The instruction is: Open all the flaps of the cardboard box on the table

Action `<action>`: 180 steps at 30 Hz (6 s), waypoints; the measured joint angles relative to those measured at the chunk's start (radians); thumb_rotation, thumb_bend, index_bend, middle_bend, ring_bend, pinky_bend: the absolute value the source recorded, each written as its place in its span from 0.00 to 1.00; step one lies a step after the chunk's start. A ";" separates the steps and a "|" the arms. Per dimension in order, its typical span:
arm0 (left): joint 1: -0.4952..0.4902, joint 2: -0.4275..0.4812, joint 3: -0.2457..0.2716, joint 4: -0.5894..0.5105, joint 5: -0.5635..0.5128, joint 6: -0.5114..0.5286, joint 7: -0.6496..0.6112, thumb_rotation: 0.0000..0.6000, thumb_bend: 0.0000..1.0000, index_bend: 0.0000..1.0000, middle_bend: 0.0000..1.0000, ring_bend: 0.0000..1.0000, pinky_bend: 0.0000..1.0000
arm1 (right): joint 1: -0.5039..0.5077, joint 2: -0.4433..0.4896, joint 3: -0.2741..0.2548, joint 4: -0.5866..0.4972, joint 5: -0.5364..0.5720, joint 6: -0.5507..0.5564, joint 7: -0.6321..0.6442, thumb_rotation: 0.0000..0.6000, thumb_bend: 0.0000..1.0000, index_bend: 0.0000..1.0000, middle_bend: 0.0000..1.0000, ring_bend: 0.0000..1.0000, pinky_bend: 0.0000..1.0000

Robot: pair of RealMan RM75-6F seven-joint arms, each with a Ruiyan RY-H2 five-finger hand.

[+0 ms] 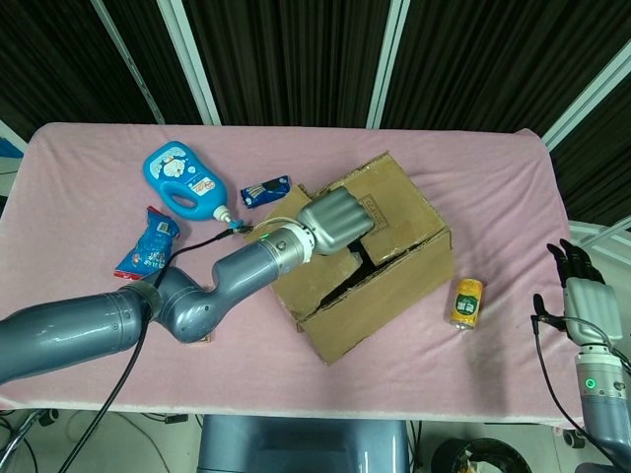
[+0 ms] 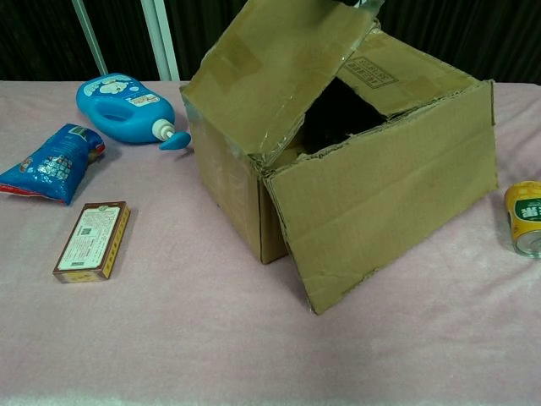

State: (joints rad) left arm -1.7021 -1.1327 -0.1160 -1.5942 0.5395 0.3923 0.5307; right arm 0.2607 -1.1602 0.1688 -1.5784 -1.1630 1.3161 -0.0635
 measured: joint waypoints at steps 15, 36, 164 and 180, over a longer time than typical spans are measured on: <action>-0.076 0.233 0.091 -0.202 -0.059 -0.037 -0.082 1.00 1.00 0.46 0.64 0.45 0.52 | -0.005 -0.002 0.006 -0.005 -0.007 -0.007 0.000 1.00 0.47 0.09 0.04 0.00 0.21; -0.011 0.569 0.179 -0.452 0.015 -0.095 -0.199 1.00 1.00 0.45 0.63 0.45 0.52 | -0.011 -0.003 0.008 -0.017 -0.024 -0.013 -0.001 1.00 0.47 0.10 0.04 0.00 0.21; 1.419 -0.046 0.044 0.010 0.719 0.967 -0.580 1.00 0.24 0.00 0.00 0.00 0.02 | 0.898 -0.110 -0.077 0.098 0.155 -0.711 -0.652 1.00 0.80 0.47 0.34 0.19 0.21; 1.430 -0.040 0.032 0.001 0.732 0.949 -0.585 1.00 0.24 0.00 0.00 0.00 0.02 | 0.932 -0.019 -0.120 -0.104 0.395 -0.475 -0.888 1.00 0.78 0.47 0.34 0.19 0.21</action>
State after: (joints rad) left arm -0.2725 -1.1727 -0.0840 -1.5929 1.2718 1.3410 -0.0543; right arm 1.1925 -1.1791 0.0489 -1.6826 -0.7683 0.8412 -0.9515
